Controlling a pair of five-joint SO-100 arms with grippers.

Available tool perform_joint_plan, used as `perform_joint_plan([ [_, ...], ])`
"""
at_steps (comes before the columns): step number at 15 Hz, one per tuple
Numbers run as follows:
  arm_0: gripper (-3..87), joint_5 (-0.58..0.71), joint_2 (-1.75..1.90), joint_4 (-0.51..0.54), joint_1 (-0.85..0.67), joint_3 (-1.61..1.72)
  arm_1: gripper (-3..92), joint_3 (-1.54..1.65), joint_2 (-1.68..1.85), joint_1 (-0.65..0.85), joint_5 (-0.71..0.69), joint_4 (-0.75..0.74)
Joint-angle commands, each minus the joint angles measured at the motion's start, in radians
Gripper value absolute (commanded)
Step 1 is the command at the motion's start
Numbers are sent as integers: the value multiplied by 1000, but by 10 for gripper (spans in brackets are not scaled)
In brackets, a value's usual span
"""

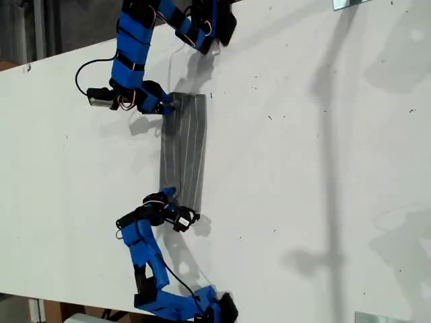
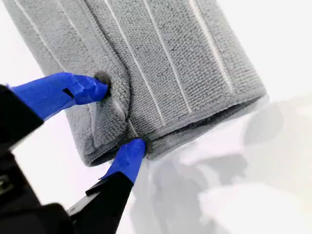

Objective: Grasp corners of a square towel and fold twice.

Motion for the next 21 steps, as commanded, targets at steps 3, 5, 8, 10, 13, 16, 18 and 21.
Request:
perform_joint_plan([
  [3, -4, -5, -14, -17, -8, -67, 0, -43, 25, -37, 25, -11],
  [5, -4, 2, -14, 25, -8, -126, 0, -43, 25, -41, 26, -11],
  [8, -4, 9, 26, 69, -8, -156, 0, -43, 26, -48, 31, -8],
  [10, -4, 15, 44, 98, -2, -161, 0, -43, 29, -49, 31, -3],
  [13, -4, 41, 44, 126, -11, -179, 0, -44, 51, -48, 31, 9],
  [16, -4, 46, 132, 153, 18, -181, 0, -43, 48, -46, 31, 11],
  [18, -4, 32, 152, 195, 14, -173, 0, -41, 52, -48, 31, 12],
  [21, -4, 54, 48, 222, 12, -216, 0, -51, 46, -52, 32, 11],
])
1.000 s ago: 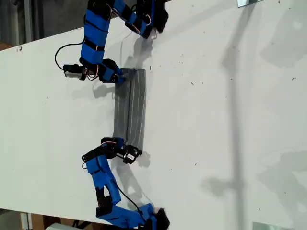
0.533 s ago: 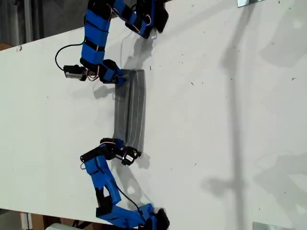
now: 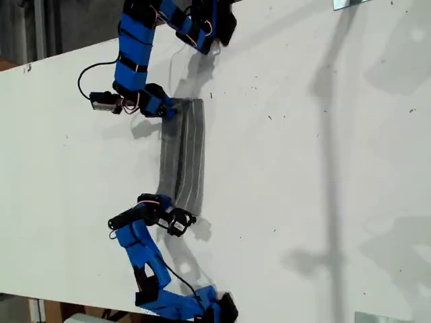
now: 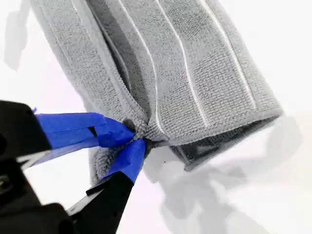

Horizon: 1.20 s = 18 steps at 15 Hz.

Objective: Grasp corners of a square towel and fold twice.

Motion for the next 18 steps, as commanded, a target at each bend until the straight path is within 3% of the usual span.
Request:
perform_joint_plan([
  [1, -4, 26, 3, -3, -3, -14, 0, -54, 38, -5, 15, -2],
  [2, -3, 25, -28, 9, 5, -43, 0, -57, 34, -5, 15, 2],
  [3, 54, 25, -23, 12, 2, -37, 0, -54, 32, -3, 15, -2],
  [4, 173, 26, -17, 17, 0, -37, 0, -54, 28, -3, 15, -3],
  [7, 190, 29, -9, 14, 0, -40, 0, -54, 21, -11, 20, -6],
  [10, 151, 38, -9, 6, -20, -40, 0, -57, 15, -14, 21, -9],
  [12, -3, 44, -23, 0, -34, -40, 0, -57, 12, -15, 23, -14],
  [18, -4, 14, 25, 29, 23, -38, 0, -52, 75, -63, 58, 40],
])
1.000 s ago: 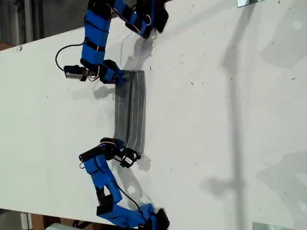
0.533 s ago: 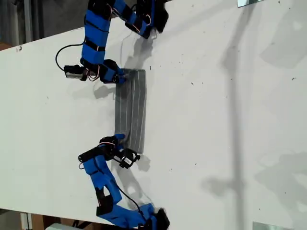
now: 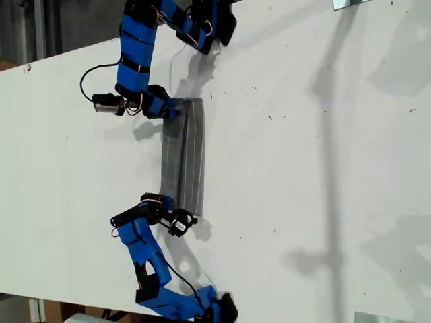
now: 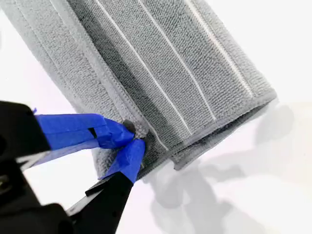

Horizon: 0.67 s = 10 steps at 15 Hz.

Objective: Grasp corners of a square towel and fold twice.

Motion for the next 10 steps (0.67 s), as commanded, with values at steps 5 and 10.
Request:
perform_joint_plan([
  [5, -4, -37, 140, 69, 149, -9, 0, 12, 295, -129, 49, 164],
  [10, -4, -63, 147, 69, 209, 6, 0, 232, 457, -219, 132, 138],
])
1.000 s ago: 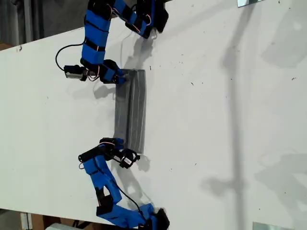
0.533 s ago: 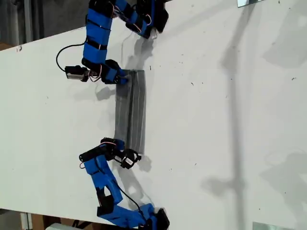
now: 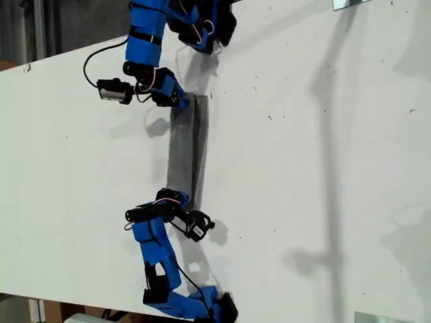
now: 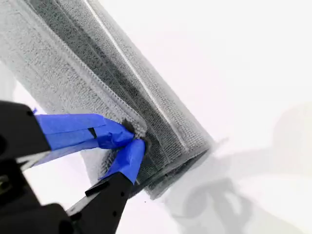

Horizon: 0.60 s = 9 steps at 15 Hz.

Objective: Grasp corners of a square towel and fold twice.

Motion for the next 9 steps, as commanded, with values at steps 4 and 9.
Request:
perform_joint_plan([
  [4, -4, -3, 121, 38, 17, 0, 0, 58, 29, -91, 35, -28],
  [9, -4, 23, 101, 32, -37, 52, 0, 48, -77, -160, 25, -37],
])
